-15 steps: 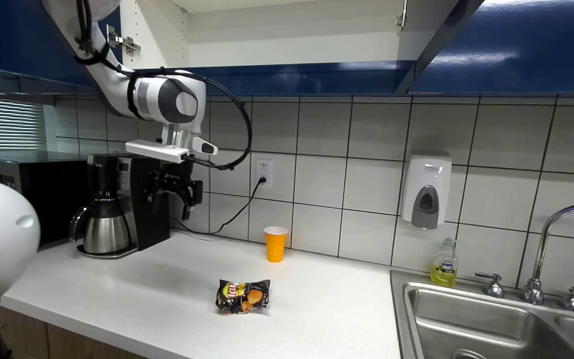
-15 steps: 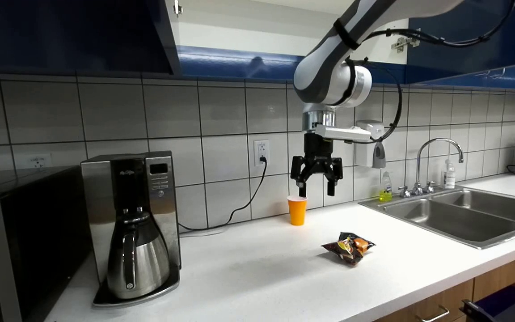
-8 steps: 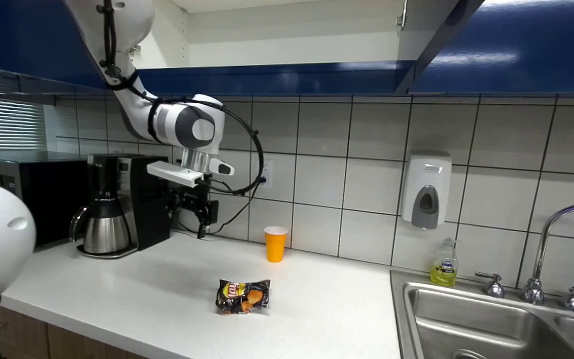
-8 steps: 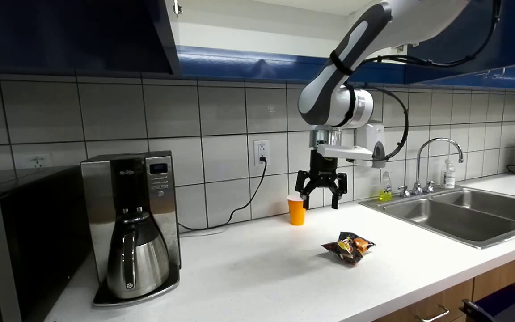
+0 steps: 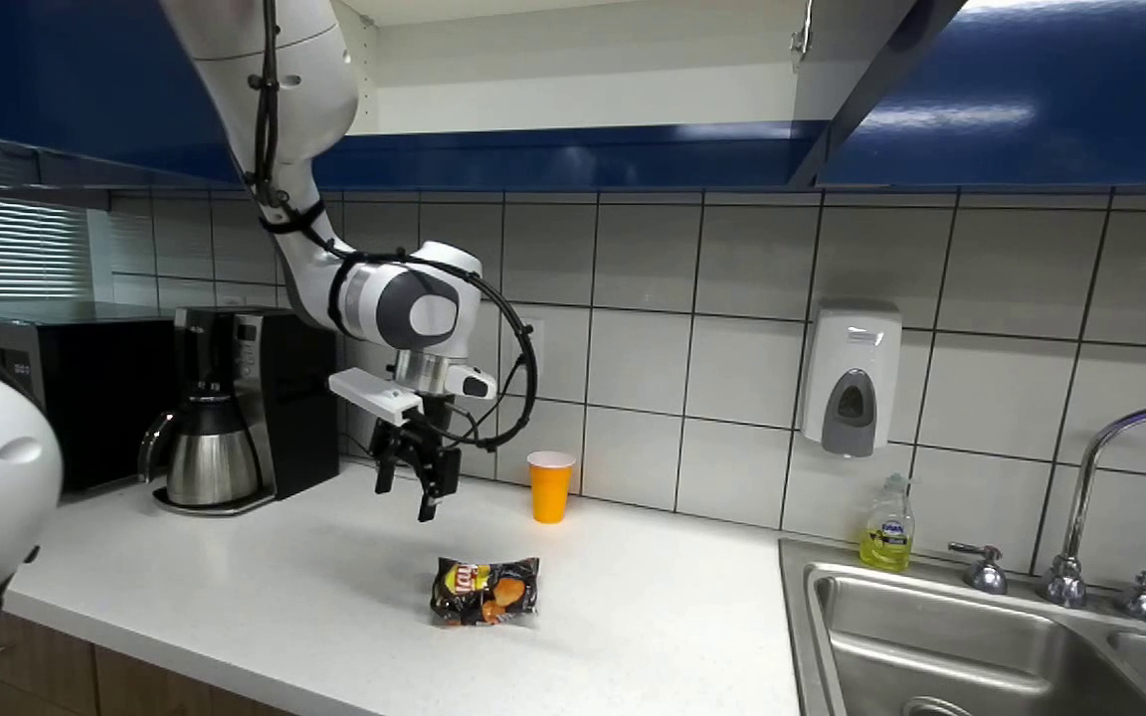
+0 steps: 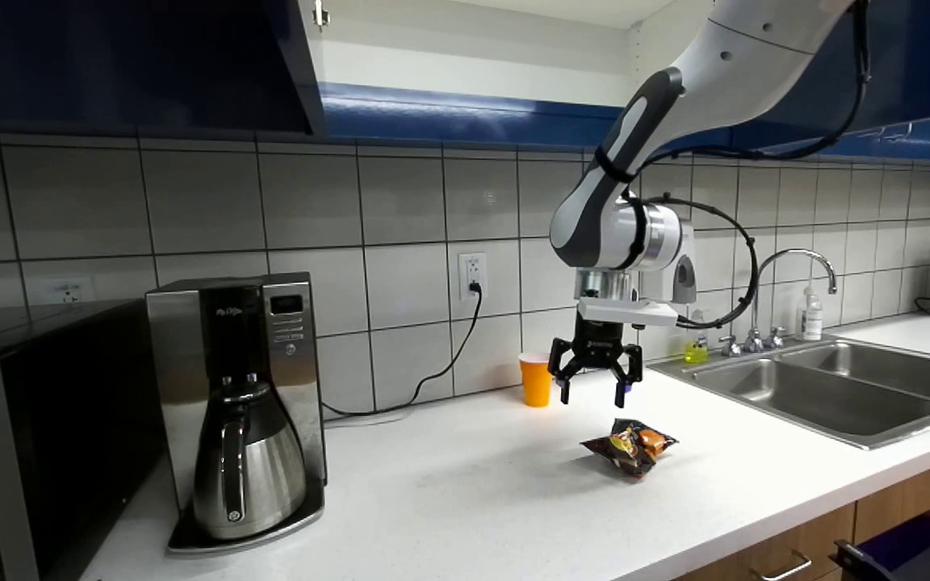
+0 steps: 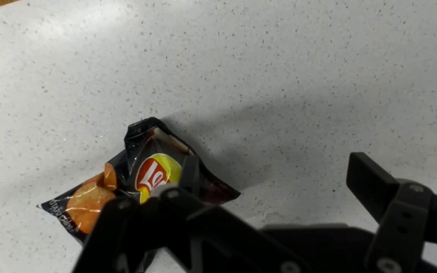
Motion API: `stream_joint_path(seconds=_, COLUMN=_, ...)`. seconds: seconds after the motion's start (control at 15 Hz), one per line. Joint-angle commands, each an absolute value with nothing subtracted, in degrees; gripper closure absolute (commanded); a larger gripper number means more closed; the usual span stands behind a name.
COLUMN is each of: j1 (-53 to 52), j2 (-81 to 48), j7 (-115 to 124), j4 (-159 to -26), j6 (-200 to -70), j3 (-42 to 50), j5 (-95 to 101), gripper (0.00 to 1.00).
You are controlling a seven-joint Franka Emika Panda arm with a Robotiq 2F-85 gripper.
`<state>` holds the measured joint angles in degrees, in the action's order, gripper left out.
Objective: Place the bag of lays in the center of the bottom shelf of the cabinet
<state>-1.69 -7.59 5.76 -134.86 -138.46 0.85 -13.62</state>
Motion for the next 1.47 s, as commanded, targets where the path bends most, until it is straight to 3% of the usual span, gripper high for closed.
stream_joint_path(seconds=0.0, j1=-0.31, j2=-9.91, j7=9.78, j4=-134.57, j6=-141.52, j3=1.15, j5=-15.34, gripper=0.0)
stream_joint_path(seconds=1.4, j1=-0.68, j2=-15.41, j7=35.47, j4=-136.35, j6=-152.42, j3=7.89, j5=-14.4, gripper=0.0)
